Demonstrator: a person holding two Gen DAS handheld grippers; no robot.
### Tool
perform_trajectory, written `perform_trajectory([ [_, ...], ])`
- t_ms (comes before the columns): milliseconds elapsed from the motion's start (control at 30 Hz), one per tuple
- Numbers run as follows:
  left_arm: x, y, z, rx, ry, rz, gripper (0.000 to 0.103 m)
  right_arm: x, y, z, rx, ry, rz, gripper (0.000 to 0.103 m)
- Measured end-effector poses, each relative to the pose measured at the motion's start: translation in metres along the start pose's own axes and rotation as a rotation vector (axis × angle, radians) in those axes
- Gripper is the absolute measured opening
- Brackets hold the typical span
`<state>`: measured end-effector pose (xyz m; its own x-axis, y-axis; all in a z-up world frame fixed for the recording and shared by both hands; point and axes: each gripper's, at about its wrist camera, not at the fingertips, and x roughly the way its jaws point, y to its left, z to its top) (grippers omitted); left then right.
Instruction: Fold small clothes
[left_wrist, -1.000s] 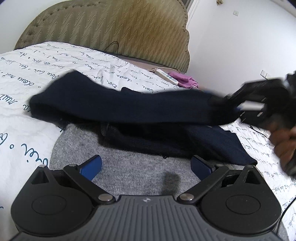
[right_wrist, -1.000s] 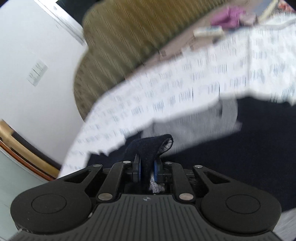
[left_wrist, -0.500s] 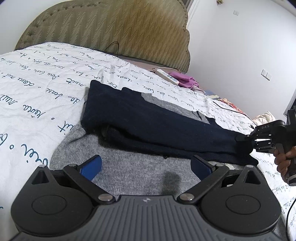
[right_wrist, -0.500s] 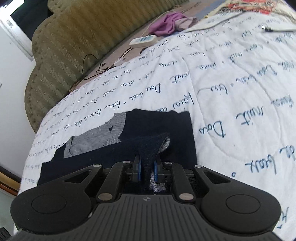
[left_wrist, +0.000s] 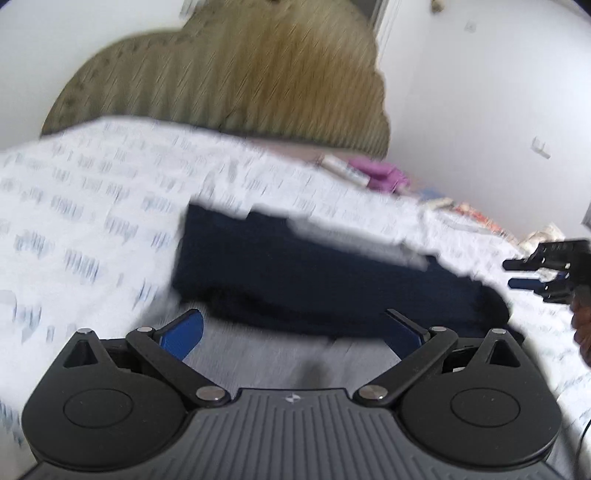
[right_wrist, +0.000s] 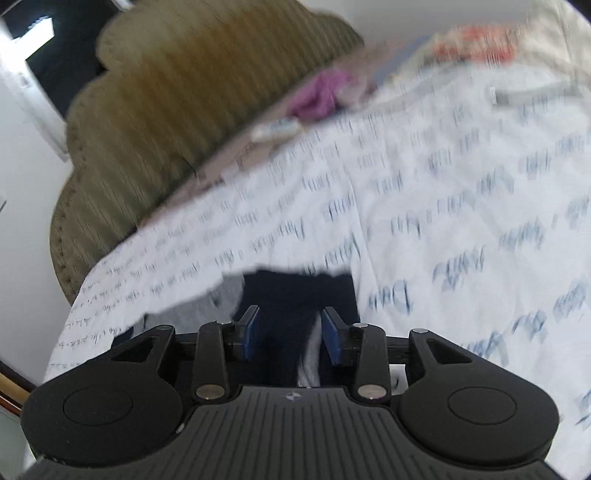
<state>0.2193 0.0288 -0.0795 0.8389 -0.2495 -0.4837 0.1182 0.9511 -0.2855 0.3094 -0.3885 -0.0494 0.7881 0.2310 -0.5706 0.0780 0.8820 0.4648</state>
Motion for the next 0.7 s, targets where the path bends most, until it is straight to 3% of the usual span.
perform_trajectory([
  [100, 0.018, -0.022, 0.03, 0.08, -0.025, 0.011, 0.103, 0.0, 0.022, -0.001, -0.088, -0.007, 0.052, 0.042],
  [167, 0.051, -0.038, 0.043, 0.173, 0.009, 0.037, 0.103, 0.014, 0.037, -0.008, -0.124, 0.032, 0.07, 0.05],
  [333, 0.121, -0.037, 0.031, 0.283, 0.154, 0.174, 0.103, 0.056, 0.053, -0.048, -0.291, 0.102, -0.033, 0.047],
  [400, 0.124, -0.031, 0.022, 0.297, 0.142, 0.168, 0.103, 0.056, 0.053, -0.068, -0.4, 0.037, -0.031, 0.048],
  [500, 0.125, -0.028, 0.022, 0.275, 0.144, 0.165, 0.103, 0.052, 0.049, -0.086, -0.46, -0.037, -0.017, 0.049],
  [700, 0.101, -0.027, 0.028, 0.269, 0.092, 0.178, 0.103, 0.046, 0.055, -0.082, -0.461, -0.037, -0.034, 0.05],
])
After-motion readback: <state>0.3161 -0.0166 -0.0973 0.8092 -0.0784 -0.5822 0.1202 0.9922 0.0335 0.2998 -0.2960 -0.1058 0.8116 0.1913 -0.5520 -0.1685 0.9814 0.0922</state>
